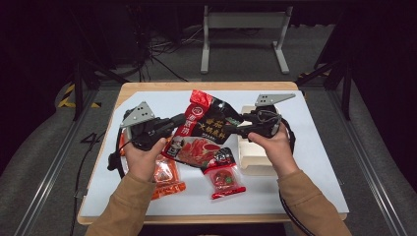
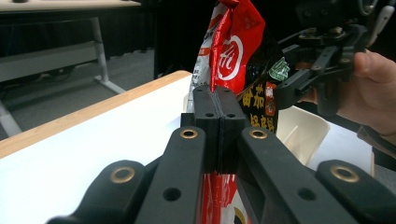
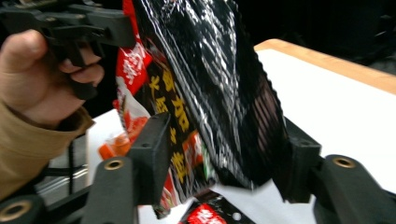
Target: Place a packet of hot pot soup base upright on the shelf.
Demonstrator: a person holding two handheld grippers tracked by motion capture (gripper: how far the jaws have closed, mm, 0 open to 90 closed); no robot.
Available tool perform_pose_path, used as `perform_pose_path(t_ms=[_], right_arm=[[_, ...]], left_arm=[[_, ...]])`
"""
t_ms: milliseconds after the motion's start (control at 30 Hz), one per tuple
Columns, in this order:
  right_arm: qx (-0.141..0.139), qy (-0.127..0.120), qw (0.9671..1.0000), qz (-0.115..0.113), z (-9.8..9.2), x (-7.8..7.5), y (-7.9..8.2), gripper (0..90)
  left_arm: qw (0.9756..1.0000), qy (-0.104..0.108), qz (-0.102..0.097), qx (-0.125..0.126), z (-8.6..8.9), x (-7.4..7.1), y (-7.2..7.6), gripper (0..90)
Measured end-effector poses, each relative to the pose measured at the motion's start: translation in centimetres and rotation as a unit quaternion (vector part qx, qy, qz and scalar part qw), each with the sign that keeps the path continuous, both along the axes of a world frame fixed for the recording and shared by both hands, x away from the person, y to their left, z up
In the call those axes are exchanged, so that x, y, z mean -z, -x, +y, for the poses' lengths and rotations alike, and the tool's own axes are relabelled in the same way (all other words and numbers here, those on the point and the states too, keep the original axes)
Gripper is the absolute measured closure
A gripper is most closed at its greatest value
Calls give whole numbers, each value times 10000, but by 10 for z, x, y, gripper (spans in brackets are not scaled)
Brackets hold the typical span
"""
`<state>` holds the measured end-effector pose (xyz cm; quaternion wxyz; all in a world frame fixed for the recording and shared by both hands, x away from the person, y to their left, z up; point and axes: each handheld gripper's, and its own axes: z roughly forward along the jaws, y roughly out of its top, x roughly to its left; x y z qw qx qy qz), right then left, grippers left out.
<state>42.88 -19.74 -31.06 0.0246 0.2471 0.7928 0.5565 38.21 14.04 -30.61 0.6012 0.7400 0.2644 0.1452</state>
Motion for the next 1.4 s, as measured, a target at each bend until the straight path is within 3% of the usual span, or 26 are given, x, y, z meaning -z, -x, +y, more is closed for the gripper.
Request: perform_pose_path(t_ms=[200,300,667,1033,1200,1400], right_arm=[[-182,-9,9998,84,2,0,-2,685],[-225,-5,9997,64,3,-3,-2,716],[-76,133,9996,-249,5,-19,4,764],[62,102,9994,-340,8,-38,2,788],[183,248,9983,-499,7,-51,1,788],[339,314,9971,-611,-2,-63,-1,787]], left_arm=[[10000,-13,-15,56,0,1,0,897],[10000,15,-14,54,0,2,0,897],[10000,40,33,58,3,4,-1,892],[9999,107,30,81,7,3,-1,866],[9999,116,13,25,16,1,0,747],[9998,-111,86,-122,24,2,0,625]])
